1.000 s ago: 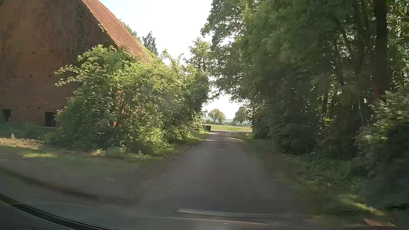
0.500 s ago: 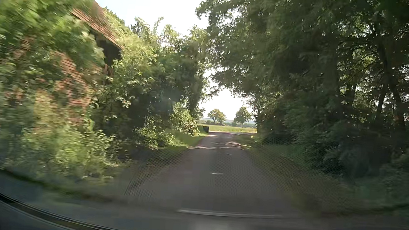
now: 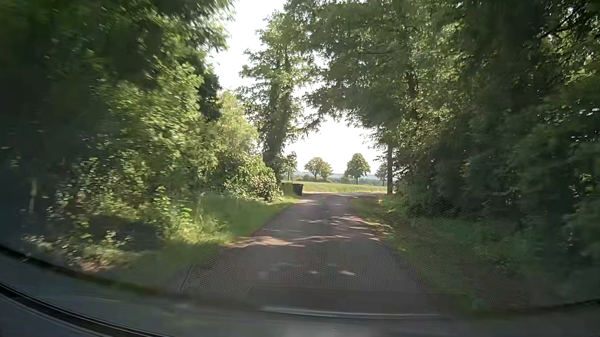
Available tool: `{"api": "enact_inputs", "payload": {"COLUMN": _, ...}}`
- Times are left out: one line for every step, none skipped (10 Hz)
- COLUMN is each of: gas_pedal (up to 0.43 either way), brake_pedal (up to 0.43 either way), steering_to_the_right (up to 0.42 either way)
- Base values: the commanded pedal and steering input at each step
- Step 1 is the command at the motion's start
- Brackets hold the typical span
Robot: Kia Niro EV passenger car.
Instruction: Follow the waypoints while adhering to traffic rules and regulations
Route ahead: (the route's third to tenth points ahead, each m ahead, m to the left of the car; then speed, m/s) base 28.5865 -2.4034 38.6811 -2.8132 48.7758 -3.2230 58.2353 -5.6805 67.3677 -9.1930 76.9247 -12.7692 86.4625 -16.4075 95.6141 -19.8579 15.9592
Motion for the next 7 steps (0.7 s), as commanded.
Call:
{"api": "enact_inputs", "payload": {"gas_pedal": 0.0, "brake_pedal": 0.006, "steering_to_the_right": 0.003}}
{"api": "enact_inputs", "payload": {"gas_pedal": 0.0, "brake_pedal": 0.006, "steering_to_the_right": 0.003}}
{"api": "enact_inputs", "payload": {"gas_pedal": 0.0, "brake_pedal": 0.006, "steering_to_the_right": 0.003}}
{"api": "enact_inputs", "payload": {"gas_pedal": 0.0, "brake_pedal": 0.006, "steering_to_the_right": 0.003}}
{"api": "enact_inputs", "payload": {"gas_pedal": 0.0, "brake_pedal": 0.006, "steering_to_the_right": 0.003}}
{"api": "enact_inputs", "payload": {"gas_pedal": 0.0, "brake_pedal": 0.006, "steering_to_the_right": 0.0}}
{"api": "enact_inputs", "payload": {"gas_pedal": 0.0, "brake_pedal": 0.006, "steering_to_the_right": -0.002}}
